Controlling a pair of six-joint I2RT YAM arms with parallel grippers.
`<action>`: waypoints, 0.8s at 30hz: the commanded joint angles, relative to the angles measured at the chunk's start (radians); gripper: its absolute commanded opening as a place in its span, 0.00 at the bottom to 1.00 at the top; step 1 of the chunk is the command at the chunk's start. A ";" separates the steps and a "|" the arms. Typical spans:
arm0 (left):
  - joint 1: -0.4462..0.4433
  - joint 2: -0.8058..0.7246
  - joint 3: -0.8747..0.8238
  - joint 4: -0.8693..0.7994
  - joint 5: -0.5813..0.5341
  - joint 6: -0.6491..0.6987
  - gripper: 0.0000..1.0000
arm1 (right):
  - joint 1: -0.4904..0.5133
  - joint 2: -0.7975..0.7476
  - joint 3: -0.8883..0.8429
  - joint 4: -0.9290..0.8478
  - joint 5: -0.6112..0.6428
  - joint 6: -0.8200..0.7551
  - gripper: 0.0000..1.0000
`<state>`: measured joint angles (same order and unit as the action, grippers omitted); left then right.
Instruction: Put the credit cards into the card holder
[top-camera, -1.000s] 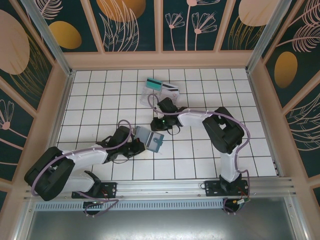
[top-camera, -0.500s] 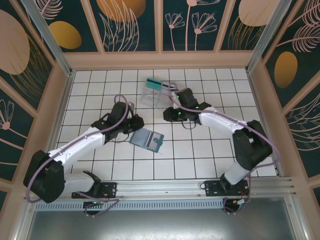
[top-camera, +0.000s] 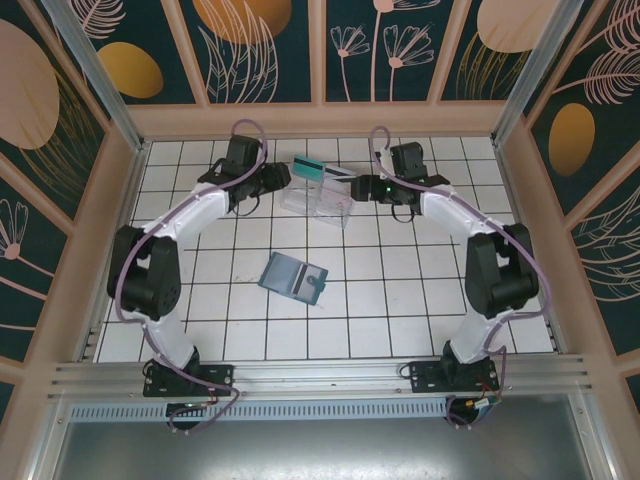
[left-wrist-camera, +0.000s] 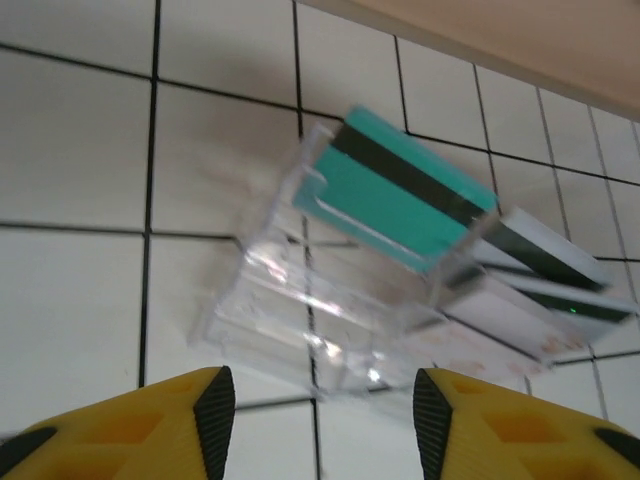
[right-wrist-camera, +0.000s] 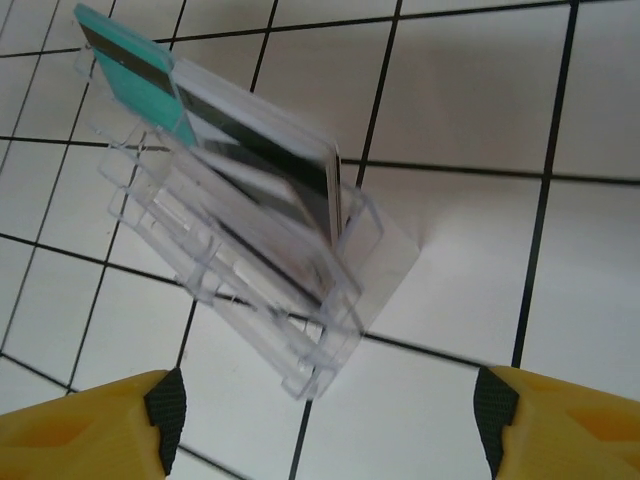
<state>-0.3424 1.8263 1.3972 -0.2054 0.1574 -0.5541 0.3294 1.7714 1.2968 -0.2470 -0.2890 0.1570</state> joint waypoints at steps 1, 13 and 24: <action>0.014 0.072 0.077 -0.006 0.045 0.062 0.54 | 0.010 0.071 0.080 -0.055 0.005 -0.082 0.82; 0.028 0.188 0.111 -0.007 0.021 0.107 0.55 | 0.032 0.146 0.163 -0.069 0.073 -0.132 0.91; 0.028 0.121 0.000 0.050 0.067 0.071 0.55 | -0.023 0.098 0.153 -0.038 -0.108 -0.089 0.40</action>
<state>-0.3206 1.9984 1.4246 -0.1944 0.1959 -0.4744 0.3111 1.8889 1.4208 -0.2890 -0.3199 0.0616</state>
